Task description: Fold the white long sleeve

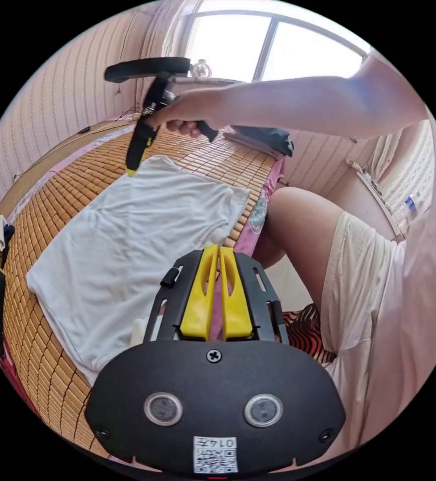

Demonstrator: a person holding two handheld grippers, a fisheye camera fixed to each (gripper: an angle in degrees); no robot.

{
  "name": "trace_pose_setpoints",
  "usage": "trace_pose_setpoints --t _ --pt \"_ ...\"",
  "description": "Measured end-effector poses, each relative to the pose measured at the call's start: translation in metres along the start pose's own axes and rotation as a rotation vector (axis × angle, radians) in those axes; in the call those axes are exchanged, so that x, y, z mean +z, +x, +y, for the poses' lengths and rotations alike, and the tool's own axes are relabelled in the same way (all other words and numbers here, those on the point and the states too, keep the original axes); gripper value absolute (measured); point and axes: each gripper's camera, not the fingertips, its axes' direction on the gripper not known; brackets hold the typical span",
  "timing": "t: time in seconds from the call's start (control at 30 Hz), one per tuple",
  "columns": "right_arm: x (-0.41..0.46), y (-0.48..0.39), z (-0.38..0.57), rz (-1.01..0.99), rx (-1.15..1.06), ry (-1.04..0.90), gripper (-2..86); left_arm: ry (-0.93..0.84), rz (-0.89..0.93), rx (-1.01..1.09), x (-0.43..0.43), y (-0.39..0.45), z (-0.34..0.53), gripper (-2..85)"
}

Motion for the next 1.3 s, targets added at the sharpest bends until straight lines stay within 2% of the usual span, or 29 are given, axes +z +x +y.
trace_pose_setpoints --t 0.07,0.13,0.23,0.3,0.4,0.63,0.77,0.83,0.97,1.03,1.13,1.3 --pt "0.01 0.024 0.056 -0.003 0.12 -0.053 0.5 0.039 0.015 0.006 0.002 0.005 -0.007 1.6" --pt "0.02 0.053 0.124 -0.106 0.285 -0.075 6.8 0.061 0.05 0.022 0.011 0.007 -0.017 5.1" --pt "0.032 0.074 0.18 -0.22 0.386 -0.074 10.3 0.06 0.094 0.054 0.022 0.011 -0.033 7.8" --pt "0.045 0.084 0.199 -0.239 0.406 -0.106 10.1 0.058 0.095 0.059 0.03 0.012 -0.043 10.3" --pt "0.057 0.101 0.221 -0.25 0.428 -0.094 4.9 0.008 0.069 0.072 0.048 0.013 -0.059 13.9" --pt "0.027 0.144 0.281 -0.521 0.469 0.157 1.3 -0.063 0.094 0.091 0.083 0.023 -0.091 19.4" --pt "0.014 0.159 0.302 -0.604 0.429 0.239 1.5 -0.051 -0.003 0.045 0.077 0.028 -0.095 15.1" --pt "0.011 0.164 0.314 -0.646 0.384 0.269 2.1 -0.065 -0.109 0.014 0.061 0.027 -0.092 4.4" --pt "0.024 0.196 0.353 -0.544 0.584 0.335 6.7 -0.05 -0.034 0.003 0.034 0.026 -0.079 2.0" --pt "0.06 0.223 0.374 -0.718 0.743 0.357 10.5 -0.04 -0.009 0.011 0.015 0.029 -0.07 1.6" --pt "0.099 0.234 0.381 -0.957 0.825 0.434 13.4 -0.035 -0.005 0.023 -0.005 0.035 -0.061 1.4" --pt "0.135 0.24 0.381 -1.067 0.92 0.512 13.1 -0.019 0.047 0.039 -0.031 0.042 -0.041 1.4"
